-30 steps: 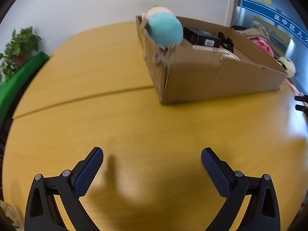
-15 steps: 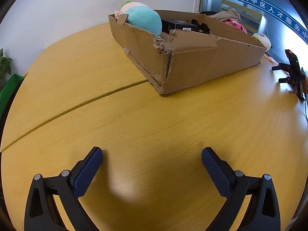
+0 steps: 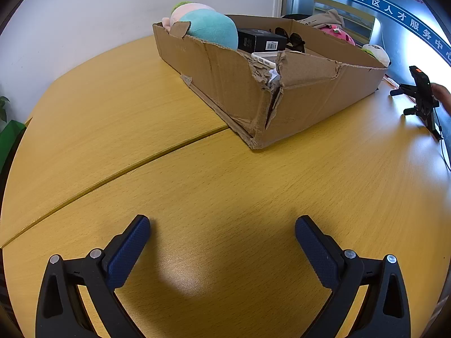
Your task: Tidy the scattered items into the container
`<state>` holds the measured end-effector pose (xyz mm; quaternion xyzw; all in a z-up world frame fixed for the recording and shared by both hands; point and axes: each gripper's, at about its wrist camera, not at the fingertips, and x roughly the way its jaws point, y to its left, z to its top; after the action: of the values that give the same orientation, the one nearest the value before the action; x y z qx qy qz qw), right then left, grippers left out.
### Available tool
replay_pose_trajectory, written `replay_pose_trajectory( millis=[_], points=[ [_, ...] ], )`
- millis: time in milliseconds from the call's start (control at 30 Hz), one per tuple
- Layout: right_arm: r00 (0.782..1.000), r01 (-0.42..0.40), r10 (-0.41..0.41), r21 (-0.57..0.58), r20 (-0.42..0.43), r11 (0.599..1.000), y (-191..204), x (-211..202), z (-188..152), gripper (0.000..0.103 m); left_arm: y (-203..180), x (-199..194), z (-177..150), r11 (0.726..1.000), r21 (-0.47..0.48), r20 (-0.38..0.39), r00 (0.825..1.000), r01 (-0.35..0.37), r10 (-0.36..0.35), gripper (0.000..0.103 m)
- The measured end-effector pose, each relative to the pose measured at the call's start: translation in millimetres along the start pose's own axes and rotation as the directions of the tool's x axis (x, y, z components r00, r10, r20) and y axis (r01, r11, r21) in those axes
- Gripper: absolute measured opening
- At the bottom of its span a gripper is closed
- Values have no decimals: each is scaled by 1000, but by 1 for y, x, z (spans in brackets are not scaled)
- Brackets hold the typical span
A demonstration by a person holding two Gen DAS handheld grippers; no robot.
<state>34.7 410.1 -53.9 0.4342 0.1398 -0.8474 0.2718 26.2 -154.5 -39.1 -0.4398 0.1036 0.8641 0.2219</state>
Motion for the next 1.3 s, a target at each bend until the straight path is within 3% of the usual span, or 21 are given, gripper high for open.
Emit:
replay_pose_trajectory(
  millis=[1300],
  points=[
    [1000,-2,2,-7,2,1000,-2,1,0,103,-2,-1,0,1000,1,-1,1000,-3,3,103]
  ],
)
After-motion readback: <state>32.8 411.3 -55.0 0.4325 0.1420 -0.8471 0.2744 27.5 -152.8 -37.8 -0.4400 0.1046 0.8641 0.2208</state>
